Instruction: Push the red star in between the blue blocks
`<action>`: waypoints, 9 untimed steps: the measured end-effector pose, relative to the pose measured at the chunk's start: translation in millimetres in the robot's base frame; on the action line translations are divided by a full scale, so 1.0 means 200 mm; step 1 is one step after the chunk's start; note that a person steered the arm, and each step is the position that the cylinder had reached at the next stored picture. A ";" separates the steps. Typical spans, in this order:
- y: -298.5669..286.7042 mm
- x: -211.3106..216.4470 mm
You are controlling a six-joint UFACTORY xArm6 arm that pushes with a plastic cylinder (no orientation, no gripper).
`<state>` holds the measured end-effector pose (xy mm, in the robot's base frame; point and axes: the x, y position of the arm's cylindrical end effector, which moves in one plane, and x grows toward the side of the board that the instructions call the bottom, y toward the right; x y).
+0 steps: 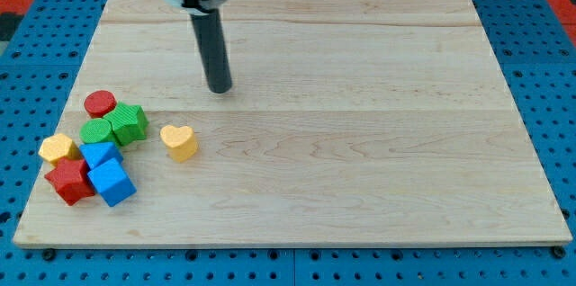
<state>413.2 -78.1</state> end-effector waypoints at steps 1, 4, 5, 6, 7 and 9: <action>0.24 0.37; -0.30 1.03; -0.78 1.02; -1.12 1.00; -1.03 1.01; -1.01 0.88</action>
<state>588.6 -280.3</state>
